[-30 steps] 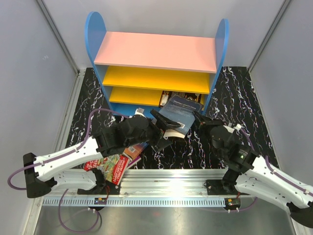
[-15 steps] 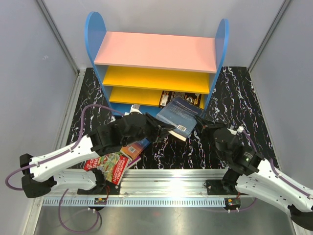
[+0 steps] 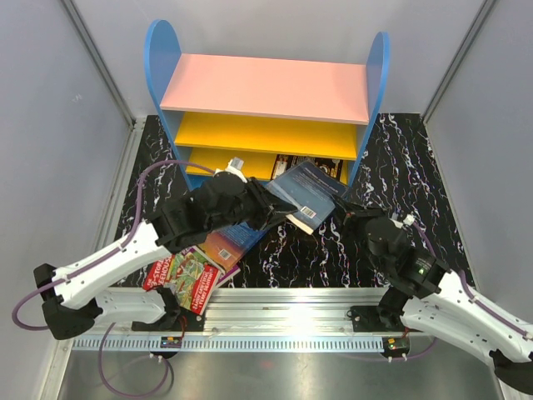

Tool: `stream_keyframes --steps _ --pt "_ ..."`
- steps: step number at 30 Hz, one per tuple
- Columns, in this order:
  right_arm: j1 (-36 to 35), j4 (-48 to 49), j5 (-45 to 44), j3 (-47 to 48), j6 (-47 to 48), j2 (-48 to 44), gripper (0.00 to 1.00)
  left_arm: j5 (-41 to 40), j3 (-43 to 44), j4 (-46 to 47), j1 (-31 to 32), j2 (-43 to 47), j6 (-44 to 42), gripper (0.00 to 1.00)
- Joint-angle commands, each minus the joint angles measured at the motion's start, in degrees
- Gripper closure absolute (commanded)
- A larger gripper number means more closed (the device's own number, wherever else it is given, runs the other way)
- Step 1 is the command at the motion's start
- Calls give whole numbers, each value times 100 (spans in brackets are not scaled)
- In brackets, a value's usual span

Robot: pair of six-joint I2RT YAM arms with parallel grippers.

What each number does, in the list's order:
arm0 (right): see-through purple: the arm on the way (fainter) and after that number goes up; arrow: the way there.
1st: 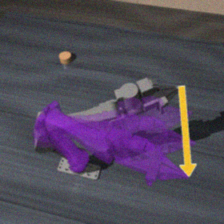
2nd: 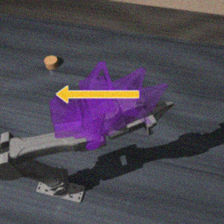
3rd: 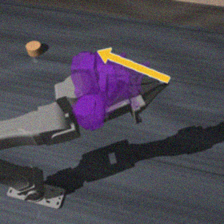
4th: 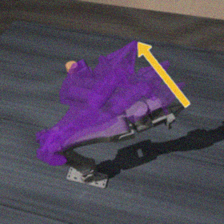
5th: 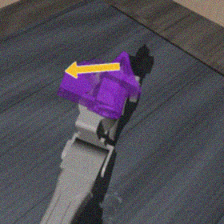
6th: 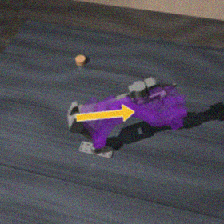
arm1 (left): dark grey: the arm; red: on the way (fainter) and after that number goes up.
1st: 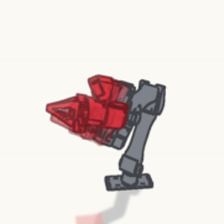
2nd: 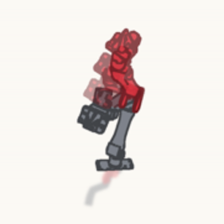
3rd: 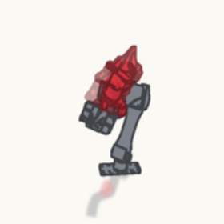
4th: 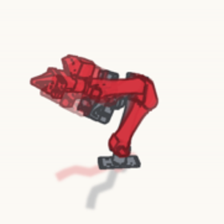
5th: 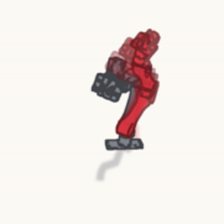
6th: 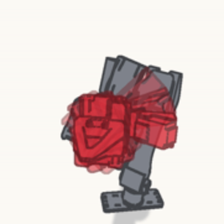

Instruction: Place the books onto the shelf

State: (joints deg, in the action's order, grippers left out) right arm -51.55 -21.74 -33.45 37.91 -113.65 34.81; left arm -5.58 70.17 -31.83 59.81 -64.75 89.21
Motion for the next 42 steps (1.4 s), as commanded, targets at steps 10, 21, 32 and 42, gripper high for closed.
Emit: stream_keyframes --steps 10,21,32,42 --pt "-110 2295 893 -74 633 -405 91 2764 -802 1925 -655 -231 -2075 100" --pt "-110 2306 1499 94 1371 -378 25 3090 -750 1409 -1041 287 -2417 100" --pt "-118 418 1991 216 2108 -1502 0 4090 -1435 820 -1288 1008 -2882 100" --pt "-110 -3503 1404 1737 3252 -2250 0 4821 -1541 863 -1288 1404 -3191 100"
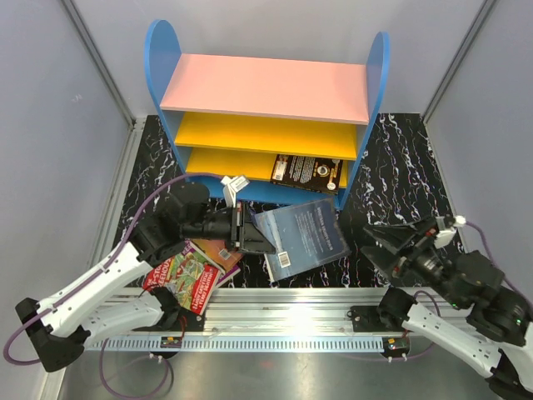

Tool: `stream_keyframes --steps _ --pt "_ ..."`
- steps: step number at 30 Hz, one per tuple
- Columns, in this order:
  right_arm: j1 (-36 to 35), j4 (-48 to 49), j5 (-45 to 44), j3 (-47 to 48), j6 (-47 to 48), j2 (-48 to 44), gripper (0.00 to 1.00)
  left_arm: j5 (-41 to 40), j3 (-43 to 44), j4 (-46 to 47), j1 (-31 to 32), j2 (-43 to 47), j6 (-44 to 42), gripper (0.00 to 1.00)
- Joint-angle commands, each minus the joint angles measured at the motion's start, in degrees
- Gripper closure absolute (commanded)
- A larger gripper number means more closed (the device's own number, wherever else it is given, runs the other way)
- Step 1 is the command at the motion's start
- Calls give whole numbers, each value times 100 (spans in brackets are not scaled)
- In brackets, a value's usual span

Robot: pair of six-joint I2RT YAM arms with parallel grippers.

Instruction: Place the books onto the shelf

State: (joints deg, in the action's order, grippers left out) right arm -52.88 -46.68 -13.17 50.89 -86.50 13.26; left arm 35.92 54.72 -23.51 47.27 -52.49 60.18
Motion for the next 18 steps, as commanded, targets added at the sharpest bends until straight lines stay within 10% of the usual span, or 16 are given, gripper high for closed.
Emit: stream_keyframes --steps 1,18 --pt "24 -1028 -713 422 564 -113 0 697 -5 83 -33 195 -236 100" --pt "24 374 -265 -298 1532 1189 1 1602 -31 1524 -42 318 600 100"
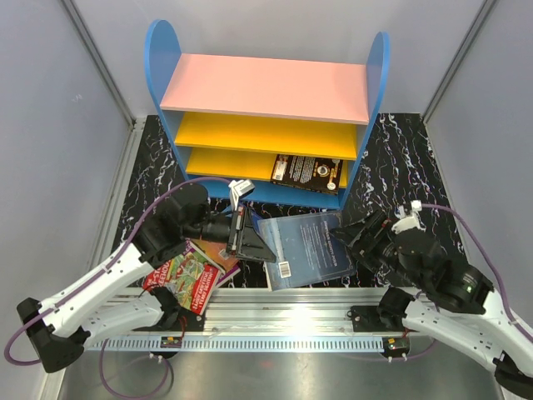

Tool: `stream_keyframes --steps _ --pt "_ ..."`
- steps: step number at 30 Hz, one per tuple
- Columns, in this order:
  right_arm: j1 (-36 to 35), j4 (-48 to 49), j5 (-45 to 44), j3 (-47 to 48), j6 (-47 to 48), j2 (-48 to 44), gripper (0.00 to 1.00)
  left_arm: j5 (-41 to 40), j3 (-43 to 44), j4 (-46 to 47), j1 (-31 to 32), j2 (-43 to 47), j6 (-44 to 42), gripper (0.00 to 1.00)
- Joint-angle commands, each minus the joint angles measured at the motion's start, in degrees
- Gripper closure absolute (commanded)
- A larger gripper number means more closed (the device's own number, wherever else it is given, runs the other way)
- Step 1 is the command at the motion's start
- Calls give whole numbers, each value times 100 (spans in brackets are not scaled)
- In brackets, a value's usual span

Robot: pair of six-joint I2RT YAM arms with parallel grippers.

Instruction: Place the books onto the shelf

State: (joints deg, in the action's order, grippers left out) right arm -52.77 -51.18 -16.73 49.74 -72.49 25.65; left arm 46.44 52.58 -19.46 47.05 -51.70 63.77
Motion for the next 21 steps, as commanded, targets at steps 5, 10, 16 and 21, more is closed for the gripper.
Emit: stream_keyframes --steps 5,10,16,21 --pt "21 2163 117 -1095 -396 -1094 0 595 16 1620 -46 345 557 100" --pt "21 2226 205 -1528 -722 -1948 5 647 -212 2138 -117 424 865 100" --pt "13 2735 407 -1845 -934 -2372 18 674 -502 2631 -134 354 1111 100" --pt "13 3341 618 -1810 -820 -1941 39 674 -494 2553 -134 161 902 100"
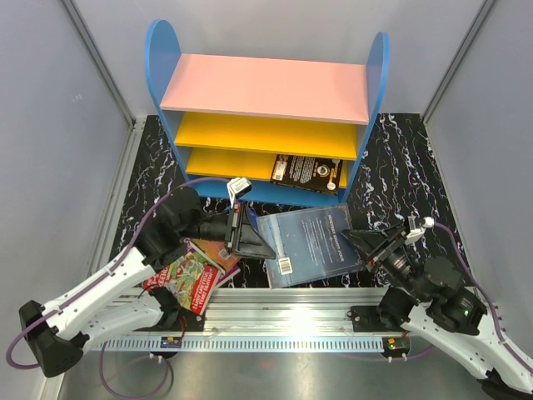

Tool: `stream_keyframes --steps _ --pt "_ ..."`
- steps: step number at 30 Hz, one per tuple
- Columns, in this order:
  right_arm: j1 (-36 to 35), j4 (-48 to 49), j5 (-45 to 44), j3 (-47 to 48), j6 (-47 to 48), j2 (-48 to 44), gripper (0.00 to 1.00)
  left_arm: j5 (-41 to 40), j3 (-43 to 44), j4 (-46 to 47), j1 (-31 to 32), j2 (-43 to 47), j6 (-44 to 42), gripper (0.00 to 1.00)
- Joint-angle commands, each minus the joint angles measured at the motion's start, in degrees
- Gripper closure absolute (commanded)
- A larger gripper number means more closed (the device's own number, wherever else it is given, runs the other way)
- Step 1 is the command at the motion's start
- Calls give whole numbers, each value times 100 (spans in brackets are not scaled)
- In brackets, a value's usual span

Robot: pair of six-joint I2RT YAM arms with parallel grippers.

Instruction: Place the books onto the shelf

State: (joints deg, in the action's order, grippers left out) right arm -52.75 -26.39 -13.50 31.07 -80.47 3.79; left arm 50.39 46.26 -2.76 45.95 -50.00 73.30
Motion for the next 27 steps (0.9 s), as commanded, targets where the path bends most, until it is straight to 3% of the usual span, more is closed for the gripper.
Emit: stream_keyframes --steps 1,3,6,7,9,10,11,13,14,15,22,27 --pt "19 890 312 66 13 297 44 243 164 726 -16 -36 -113 100" --pt "19 934 365 92 22 385 55 217 234 585 -16 -89 -297 100" --pt "10 873 374 127 57 412 81 86 426 42 -16 -229 -700 100" --pt "11 838 365 127 75 403 94 -63 515 -561 -16 -334 -894 100" --pt "11 645 304 206 75 403 100 -309 943 -1310 -34 -484 -1568 100" --pt "11 583 252 241 101 403 100 -780 1172 -2271 -34 -563 -1843 96" --pt "11 417 181 320 127 403 100 -1142 1392 -2794 -43 -729 -2106 79" --pt "11 206 -178 478 145 464 100 -2281 1999 -4084 -51 -871 -2687 35" --pt "11 39 -328 514 154 499 100 -2636 2149 -4379 -51 -958 -2802 8" --pt "11 20 -607 540 163 534 100 -3214 2411 -4825 -78 -994 -2960 1" --pt "11 661 -1462 418 102 1385 100 -4186 2766 -5533 -332 -916 -3172 1" --pt "19 2047 -1989 -258 -153 1747 100 -4222 2538 -5586 -403 -678 -3129 1"
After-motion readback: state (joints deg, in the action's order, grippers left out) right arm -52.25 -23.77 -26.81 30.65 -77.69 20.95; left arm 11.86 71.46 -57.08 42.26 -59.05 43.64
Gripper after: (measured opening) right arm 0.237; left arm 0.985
